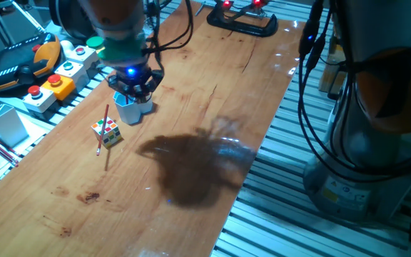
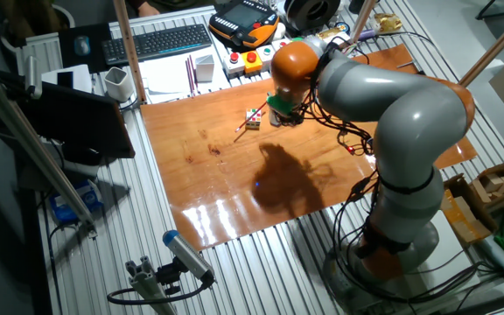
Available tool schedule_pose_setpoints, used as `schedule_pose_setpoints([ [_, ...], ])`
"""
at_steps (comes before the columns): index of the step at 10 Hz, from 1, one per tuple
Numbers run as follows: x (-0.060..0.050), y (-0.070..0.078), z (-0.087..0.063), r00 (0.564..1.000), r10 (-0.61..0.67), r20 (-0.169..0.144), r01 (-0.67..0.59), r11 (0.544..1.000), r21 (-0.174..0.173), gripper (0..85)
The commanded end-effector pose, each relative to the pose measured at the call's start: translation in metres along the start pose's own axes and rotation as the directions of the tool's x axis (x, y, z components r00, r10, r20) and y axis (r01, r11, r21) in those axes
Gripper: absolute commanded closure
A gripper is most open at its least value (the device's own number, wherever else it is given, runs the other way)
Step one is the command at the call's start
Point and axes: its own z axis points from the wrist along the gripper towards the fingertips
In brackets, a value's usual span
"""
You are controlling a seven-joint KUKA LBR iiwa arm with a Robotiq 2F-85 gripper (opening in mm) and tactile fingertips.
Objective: Put the pen into the pen holder
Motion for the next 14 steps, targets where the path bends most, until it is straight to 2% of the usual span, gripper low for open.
schedule_pose_setpoints([
  [1, 0.003, 0.003, -0.001, 1.000, 0.015, 0.013, -0.015, 1.000, 0.011, 84.3],
  [4, 0.009, 0.012, 0.001, 1.000, 0.018, 0.008, -0.018, 1.000, 0.021, 84.3],
  [5, 0.014, 0.018, 0.003, 1.000, 0.017, 0.018, -0.017, 0.999, 0.029, 84.3],
  [8, 0.014, 0.016, 0.005, 1.000, -0.023, 0.015, 0.023, 0.999, 0.030, 84.3],
  [9, 0.014, 0.016, 0.005, 1.000, -0.029, 0.004, 0.029, 0.999, 0.013, 84.3],
  [12, 0.014, 0.016, 0.005, 0.998, 0.063, 0.011, -0.063, 0.998, -0.020, 84.3],
  [14, 0.014, 0.016, 0.005, 0.993, 0.122, -0.010, -0.122, 0.992, -0.029, 84.3],
])
